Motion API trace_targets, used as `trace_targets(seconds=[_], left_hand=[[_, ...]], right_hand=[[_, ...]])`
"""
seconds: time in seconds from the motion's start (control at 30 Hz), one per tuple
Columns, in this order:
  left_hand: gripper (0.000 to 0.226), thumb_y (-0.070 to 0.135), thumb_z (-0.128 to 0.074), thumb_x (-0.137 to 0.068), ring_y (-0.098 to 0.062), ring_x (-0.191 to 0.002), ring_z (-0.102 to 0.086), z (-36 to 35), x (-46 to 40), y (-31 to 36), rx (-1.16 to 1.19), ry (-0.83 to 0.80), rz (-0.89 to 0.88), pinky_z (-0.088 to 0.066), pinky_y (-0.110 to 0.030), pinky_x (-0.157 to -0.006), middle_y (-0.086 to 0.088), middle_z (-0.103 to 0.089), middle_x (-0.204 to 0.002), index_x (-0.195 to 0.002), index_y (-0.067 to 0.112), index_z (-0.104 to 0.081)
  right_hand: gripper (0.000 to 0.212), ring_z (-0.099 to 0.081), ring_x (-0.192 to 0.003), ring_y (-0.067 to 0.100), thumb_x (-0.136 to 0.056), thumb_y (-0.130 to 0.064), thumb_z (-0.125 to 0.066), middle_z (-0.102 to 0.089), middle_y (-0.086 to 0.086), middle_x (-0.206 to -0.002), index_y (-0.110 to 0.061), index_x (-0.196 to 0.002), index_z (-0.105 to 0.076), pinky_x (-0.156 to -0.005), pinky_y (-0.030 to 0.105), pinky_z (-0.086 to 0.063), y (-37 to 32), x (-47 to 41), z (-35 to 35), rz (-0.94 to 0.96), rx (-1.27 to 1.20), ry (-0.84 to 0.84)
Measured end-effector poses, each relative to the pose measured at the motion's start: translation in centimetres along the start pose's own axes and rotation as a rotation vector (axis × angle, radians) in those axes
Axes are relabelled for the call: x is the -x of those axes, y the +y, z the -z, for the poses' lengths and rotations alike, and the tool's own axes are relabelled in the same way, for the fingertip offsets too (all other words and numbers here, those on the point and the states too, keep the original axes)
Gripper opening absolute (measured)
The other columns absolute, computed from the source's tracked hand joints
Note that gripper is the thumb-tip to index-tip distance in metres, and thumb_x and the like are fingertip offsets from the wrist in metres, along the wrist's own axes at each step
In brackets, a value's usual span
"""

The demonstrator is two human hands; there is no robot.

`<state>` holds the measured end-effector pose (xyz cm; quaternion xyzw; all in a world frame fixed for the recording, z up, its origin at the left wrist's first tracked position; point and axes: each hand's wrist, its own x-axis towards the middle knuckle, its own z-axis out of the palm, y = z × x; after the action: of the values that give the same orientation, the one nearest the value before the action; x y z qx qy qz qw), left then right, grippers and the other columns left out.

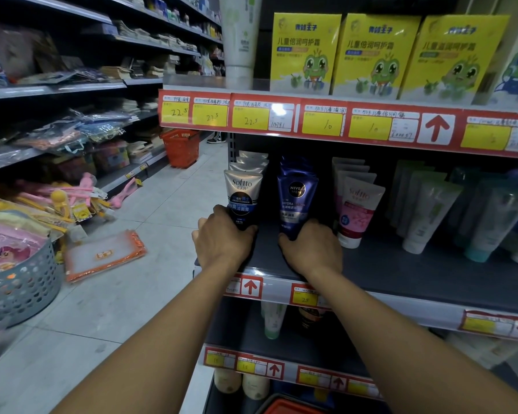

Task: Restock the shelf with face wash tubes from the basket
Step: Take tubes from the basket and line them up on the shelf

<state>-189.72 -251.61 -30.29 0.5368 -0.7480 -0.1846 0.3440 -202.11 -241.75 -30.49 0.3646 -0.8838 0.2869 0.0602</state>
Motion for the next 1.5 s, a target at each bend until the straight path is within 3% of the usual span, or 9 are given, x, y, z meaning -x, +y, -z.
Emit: trace_targets(seconds=[0.27,0.47,0.63,0.77,0.97,1.13,1.27,1.4,1.5], left_hand=[[0.066,0.056,-0.075,-0.078,-0.031,-0.118,-0.052,0.4,0.4,0.5,0.043,-0.029,0.026,-0.043,-0.044,-0.096,-0.005,-0.067,-0.115,-0.124,0.016,-0.05],[0.065,0.052,-0.058,-0.079,-0.027,-0.124,-0.046,0.9,0.8,0.6,0.257,0.072,0.069,-0.049,-0.047,-0.093,-0.002,-0.064,-0.116,-0.134,0.017,-0.048],[0.025,0.033,-0.065,-0.083,-0.018,-0.095,-0.049,0.9,2.1,0.6,0.295,0.184,-0.086,-0.039,-0.034,-0.072,0.006,-0.055,-0.087,-0.104,0.024,-0.055],[0.02,0.022,-0.068,-0.082,-0.018,-0.082,-0.051,1.0,3.0,0.9,0.237,0.157,-0.206,-0.036,-0.032,-0.066,0.005,-0.054,-0.084,-0.097,0.027,-0.055],[0.014,0.019,-0.068,-0.079,-0.014,-0.074,-0.056,-0.2,6.2,4.1,0.282,0.037,-0.305,-0.039,-0.031,-0.06,0.01,-0.059,-0.075,-0.089,0.027,-0.061],[0.019,0.017,-0.068,-0.08,-0.013,-0.08,-0.061,-1.8,9.0,9.1,0.395,-0.114,-0.335,-0.046,-0.029,-0.066,0.009,-0.064,-0.086,-0.096,0.027,-0.062],[0.024,0.025,-0.072,-0.081,-0.017,-0.087,-0.064,-3.8,10.4,12.9,0.412,-0.182,-0.299,-0.052,-0.033,-0.074,0.007,-0.064,-0.099,-0.101,0.027,-0.059],[0.032,0.032,-0.07,-0.084,-0.031,-0.101,-0.064,-5.7,10.8,14.8,0.293,-0.257,-0.229,-0.054,-0.041,-0.082,-0.004,-0.058,-0.113,-0.11,0.019,-0.055],[0.046,0.033,-0.072,-0.086,-0.035,-0.11,-0.061,-6.6,10.8,15.3,0.211,-0.252,-0.145,-0.047,-0.035,-0.081,-0.01,-0.051,-0.125,-0.12,0.013,-0.048]], right_hand=[[0.046,-0.066,-0.091,0.026,-0.086,-0.053,-0.068,-0.066,0.006,-0.102,-0.012,-0.107,-0.06,-0.063,0.029,-0.046,0.0,0.0,0.0,-0.007,-0.01,-0.001],[0.043,-0.063,-0.08,0.026,-0.083,-0.055,-0.059,-0.063,0.004,-0.089,-0.013,-0.093,-0.06,-0.059,0.03,-0.046,-0.3,0.5,0.4,-0.061,-0.114,0.062],[0.032,-0.06,-0.068,0.023,-0.085,-0.048,-0.055,-0.061,0.0,-0.076,-0.016,-0.081,-0.058,-0.052,0.028,-0.041,0.1,1.3,1.9,-0.065,-0.211,0.12],[0.024,-0.058,-0.067,0.022,-0.084,-0.04,-0.051,-0.06,-0.001,-0.074,-0.018,-0.08,-0.058,-0.058,0.032,-0.051,1.3,2.8,3.5,0.014,-0.127,0.098],[0.024,-0.057,-0.071,0.025,-0.087,-0.036,-0.053,-0.065,0.002,-0.08,-0.016,-0.08,-0.063,-0.061,0.032,-0.048,5.7,3.3,6.5,0.01,-0.033,0.117],[0.021,-0.058,-0.069,0.023,-0.088,-0.035,-0.054,-0.064,0.0,-0.078,-0.018,-0.078,-0.059,-0.059,0.031,-0.047,10.6,3.0,9.3,-0.03,-0.03,0.152],[0.022,-0.064,-0.081,0.031,-0.087,-0.035,-0.054,-0.066,0.005,-0.085,-0.015,-0.083,-0.063,-0.065,0.033,-0.05,14.3,2.6,11.6,-0.106,0.019,0.154],[0.018,-0.057,-0.074,0.027,-0.085,-0.032,-0.055,-0.062,0.003,-0.082,-0.015,-0.082,-0.059,-0.065,0.035,-0.051,17.0,2.3,12.8,-0.123,-0.017,0.134],[0.019,-0.05,-0.072,0.025,-0.087,-0.033,-0.056,-0.059,0.003,-0.085,-0.015,-0.09,-0.059,-0.062,0.033,-0.043,18.1,1.5,13.1,-0.154,-0.005,0.116]])
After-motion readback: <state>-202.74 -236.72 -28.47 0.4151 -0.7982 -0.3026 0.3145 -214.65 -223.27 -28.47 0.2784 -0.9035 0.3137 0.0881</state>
